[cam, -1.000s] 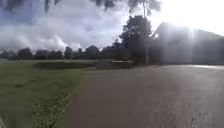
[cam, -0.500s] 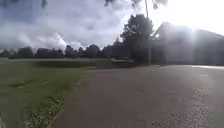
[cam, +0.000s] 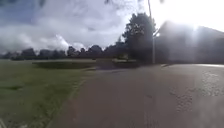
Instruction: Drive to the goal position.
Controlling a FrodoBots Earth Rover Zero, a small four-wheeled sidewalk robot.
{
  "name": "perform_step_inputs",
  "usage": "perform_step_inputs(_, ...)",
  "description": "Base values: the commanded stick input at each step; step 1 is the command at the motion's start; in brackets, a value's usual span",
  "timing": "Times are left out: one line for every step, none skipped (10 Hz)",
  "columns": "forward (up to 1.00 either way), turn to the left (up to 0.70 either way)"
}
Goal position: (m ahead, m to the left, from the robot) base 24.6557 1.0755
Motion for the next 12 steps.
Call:
perform_step_inputs(0.7,0.0)
perform_step_inputs(0.7,0.0)
perform_step_inputs(0.7,0.0)
perform_step_inputs(0.7,0.0)
perform_step_inputs(0.7,0.0)
perform_step_inputs(0.7,0.0)
perform_step_inputs(0.7,0.0)
perform_step_inputs(0.7,0.0)
perform_step_inputs(0.7,0.0)
perform_step_inputs(0.7,-0.01)
perform_step_inputs(0.7,-0.01)
perform_step_inputs(0.7,0.0)
